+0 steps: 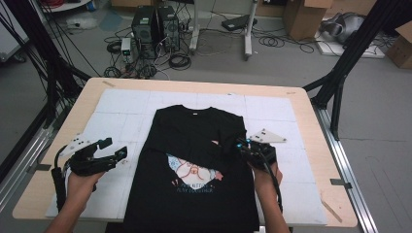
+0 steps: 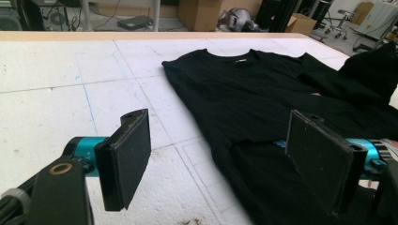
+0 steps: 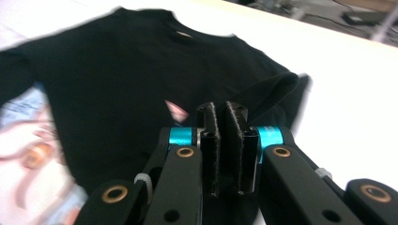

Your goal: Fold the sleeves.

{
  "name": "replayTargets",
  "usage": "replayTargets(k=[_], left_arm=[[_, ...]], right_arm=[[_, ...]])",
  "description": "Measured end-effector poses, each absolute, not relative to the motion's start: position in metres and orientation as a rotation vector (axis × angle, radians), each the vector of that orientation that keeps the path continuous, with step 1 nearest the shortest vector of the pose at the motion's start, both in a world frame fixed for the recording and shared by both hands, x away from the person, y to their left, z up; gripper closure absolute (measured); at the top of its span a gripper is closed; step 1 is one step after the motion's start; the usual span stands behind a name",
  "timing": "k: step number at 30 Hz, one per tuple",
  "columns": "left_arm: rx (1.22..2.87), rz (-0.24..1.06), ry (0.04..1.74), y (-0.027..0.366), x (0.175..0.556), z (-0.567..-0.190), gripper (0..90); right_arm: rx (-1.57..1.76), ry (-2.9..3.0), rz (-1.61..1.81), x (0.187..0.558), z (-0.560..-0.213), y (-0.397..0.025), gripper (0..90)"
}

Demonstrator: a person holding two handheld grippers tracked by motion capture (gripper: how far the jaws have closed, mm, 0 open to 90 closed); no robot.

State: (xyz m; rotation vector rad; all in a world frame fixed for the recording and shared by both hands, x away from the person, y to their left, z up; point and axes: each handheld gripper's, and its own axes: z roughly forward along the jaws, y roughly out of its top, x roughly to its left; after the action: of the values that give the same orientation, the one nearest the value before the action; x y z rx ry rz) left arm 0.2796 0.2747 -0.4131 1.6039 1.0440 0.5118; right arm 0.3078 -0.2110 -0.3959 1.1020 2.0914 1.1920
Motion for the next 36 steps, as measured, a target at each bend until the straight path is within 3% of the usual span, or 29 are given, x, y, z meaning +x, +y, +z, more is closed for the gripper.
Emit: replayTargets(k=[22,24,26,36], left_arm=[[1.601,0.513,1.047,0.276,0.28,-0.413,23.1],[1.601,0.513,1.048,0.276,0.28,-0.413,23.1],[1.6,0.513,1.048,0.277,0.28,-0.413,23.1],[1.594,0.512,1.044,0.277,0.279,-0.413,23.0]], right_arm=[[0.818,2.388,1.313,0.303,-0.409,-0.1,83.4],[0.809,2.419,1.347,0.303,-0.41,-0.096,77.6],[0.831,2.382,1.328,0.3,-0.408,-0.095,62.9],[1.048,2.036,1.26,0.282,-0.378,-0.186,39.5]])
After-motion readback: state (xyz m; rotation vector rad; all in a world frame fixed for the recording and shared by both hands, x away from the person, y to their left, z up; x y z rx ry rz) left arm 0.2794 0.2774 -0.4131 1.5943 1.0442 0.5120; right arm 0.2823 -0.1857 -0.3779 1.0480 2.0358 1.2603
